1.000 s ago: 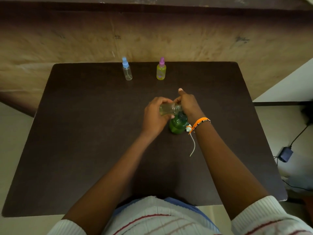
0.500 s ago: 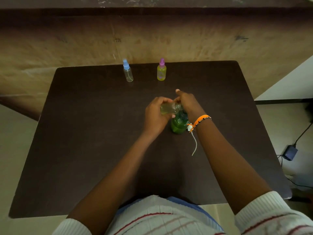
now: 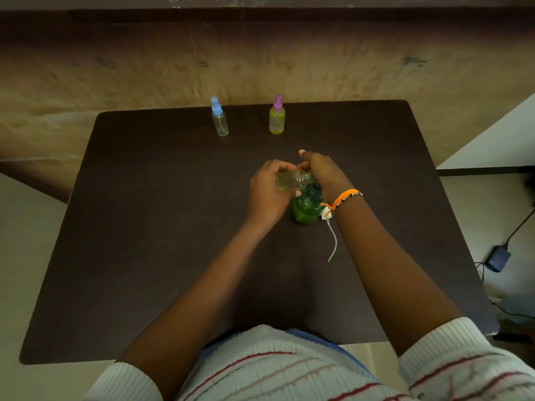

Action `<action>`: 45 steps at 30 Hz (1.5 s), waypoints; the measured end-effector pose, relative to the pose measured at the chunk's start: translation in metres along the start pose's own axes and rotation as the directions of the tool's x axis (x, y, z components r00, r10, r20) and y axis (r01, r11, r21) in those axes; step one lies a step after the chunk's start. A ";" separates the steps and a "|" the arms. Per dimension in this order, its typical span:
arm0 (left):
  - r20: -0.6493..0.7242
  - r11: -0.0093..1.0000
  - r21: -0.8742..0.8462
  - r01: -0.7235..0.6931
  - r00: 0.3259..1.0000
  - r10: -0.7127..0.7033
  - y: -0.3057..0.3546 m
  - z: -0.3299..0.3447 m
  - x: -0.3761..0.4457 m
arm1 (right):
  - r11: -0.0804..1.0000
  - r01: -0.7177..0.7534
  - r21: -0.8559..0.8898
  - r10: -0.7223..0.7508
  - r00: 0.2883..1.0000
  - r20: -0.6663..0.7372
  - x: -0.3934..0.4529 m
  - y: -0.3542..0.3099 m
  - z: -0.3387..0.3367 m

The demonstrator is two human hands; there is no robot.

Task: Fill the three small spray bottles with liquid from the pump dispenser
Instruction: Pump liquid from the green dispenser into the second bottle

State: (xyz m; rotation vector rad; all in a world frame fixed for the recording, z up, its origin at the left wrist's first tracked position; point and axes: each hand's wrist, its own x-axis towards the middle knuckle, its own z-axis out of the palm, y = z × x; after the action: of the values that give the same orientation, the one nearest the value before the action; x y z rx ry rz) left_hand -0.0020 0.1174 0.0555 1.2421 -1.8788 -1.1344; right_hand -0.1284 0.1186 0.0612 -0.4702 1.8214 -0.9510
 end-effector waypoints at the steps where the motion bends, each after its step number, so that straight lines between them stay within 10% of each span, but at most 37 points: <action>1: -0.003 1.000 -0.004 0.000 1.000 0.000 0.000 0.000 0.000 | 1.000 0.004 0.003 -0.004 1.000 0.000 -0.001 0.001 0.000; 7: -0.013 1.000 -0.012 0.013 1.000 -0.013 -0.004 0.003 -0.001 | 0.996 0.069 -0.053 -0.078 0.980 -0.186 0.011 0.013 0.005; 16: -0.003 1.000 -0.023 -0.012 1.000 0.011 -0.004 -0.001 0.000 | 0.999 0.052 -0.006 -0.052 0.997 -0.049 0.007 0.004 0.002; 45: -0.001 1.000 -0.014 0.006 1.000 -0.006 -0.007 0.002 0.000 | 0.989 0.072 -0.132 -0.099 0.973 -0.208 0.003 0.009 0.004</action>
State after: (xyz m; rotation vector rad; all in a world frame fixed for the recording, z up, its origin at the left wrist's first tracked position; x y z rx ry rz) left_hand -0.0013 0.1171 0.0484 1.2415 -1.8647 -1.1485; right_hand -0.1257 0.1202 0.0518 -0.5441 2.0783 -0.9820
